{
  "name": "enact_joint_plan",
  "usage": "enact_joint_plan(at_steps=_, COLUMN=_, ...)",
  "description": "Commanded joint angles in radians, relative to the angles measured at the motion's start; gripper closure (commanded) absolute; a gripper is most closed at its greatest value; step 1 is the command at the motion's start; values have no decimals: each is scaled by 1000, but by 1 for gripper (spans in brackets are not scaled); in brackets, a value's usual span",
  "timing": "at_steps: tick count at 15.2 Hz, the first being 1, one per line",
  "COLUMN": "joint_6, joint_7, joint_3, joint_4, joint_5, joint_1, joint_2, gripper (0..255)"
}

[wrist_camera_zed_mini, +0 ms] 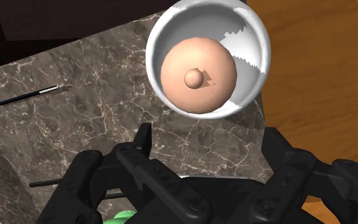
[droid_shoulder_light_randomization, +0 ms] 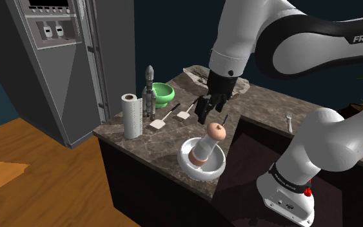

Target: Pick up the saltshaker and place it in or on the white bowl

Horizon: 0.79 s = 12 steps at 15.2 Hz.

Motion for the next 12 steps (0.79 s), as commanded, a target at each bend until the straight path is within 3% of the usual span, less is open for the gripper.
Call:
enact_joint_plan(at_steps=1, joint_6=-35, joint_7=0, joint_3=-5, joint_4=30, joint_5=-3, joint_1=-1, joint_2=-6, gripper=0)
enact_joint_plan(at_steps=4, joint_6=-131, joint_7=2, joint_3=-18, joint_4=118, joint_5=-13, joint_1=-4, joint_2=-13, gripper=0)
enact_joint_plan(at_steps=12, joint_6=-131, joint_7=2, joint_3=-18, joint_4=118, joint_5=-13, joint_1=-4, joint_2=-13, gripper=0)
